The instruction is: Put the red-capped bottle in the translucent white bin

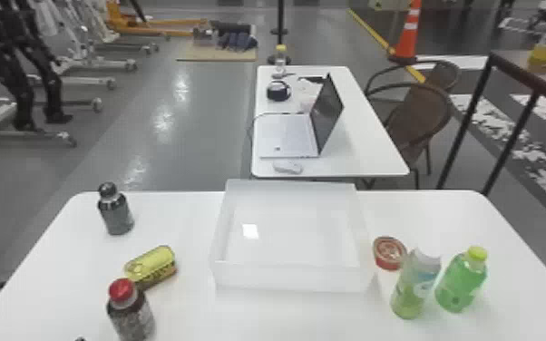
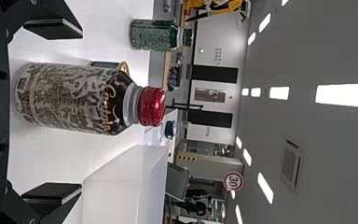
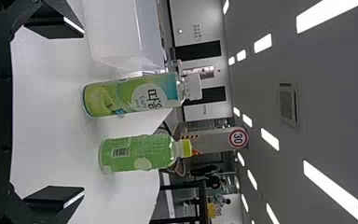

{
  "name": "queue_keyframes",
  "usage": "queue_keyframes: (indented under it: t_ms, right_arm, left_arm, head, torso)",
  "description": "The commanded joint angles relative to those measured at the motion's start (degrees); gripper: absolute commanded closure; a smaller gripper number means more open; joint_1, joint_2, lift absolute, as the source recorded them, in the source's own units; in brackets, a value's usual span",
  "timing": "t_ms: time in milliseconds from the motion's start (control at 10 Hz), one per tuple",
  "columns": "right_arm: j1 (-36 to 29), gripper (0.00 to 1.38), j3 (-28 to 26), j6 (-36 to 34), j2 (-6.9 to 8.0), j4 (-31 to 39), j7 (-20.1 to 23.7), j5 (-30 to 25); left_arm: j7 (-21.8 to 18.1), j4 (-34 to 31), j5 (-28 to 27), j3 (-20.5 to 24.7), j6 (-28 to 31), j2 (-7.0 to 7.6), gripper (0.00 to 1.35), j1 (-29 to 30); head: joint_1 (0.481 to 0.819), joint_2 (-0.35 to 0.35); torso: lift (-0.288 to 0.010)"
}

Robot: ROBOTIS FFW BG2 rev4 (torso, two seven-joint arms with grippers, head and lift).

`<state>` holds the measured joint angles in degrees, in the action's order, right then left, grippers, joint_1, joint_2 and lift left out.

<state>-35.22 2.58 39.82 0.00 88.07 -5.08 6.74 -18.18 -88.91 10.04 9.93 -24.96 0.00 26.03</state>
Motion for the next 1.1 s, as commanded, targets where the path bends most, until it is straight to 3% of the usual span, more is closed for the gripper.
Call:
queue_keyframes:
  t_ms: [0,900,1000]
  right_arm:
    - [-0.03,0.11,0.06,0.08,0.05,0.0,-0.02,-0.06]
    - [-0.03,0.11,0.23,-0.01,0.05,-0.09,-0.46,-0.06]
    - [0.06,0.11,0.23,-0.01,0.05,-0.09,-0.46,-0.06]
  left_arm:
    - [0.08,0.05,0.07,0.0,0.0,-0.15,0.14,0.08]
    - [0.16,0.49,0.59,-1.05,2.2,0.0,0.14,-0.54]
    - [0.08,1.46,1.21,-1.93,2.9,1.49,0.14,-1.77]
  head:
    - [0.549,0.0]
    - [0.549,0.0]
    - [0.549,0.0]
  torso:
    - [-0.1]
    - [-0.1]
    - [-0.1]
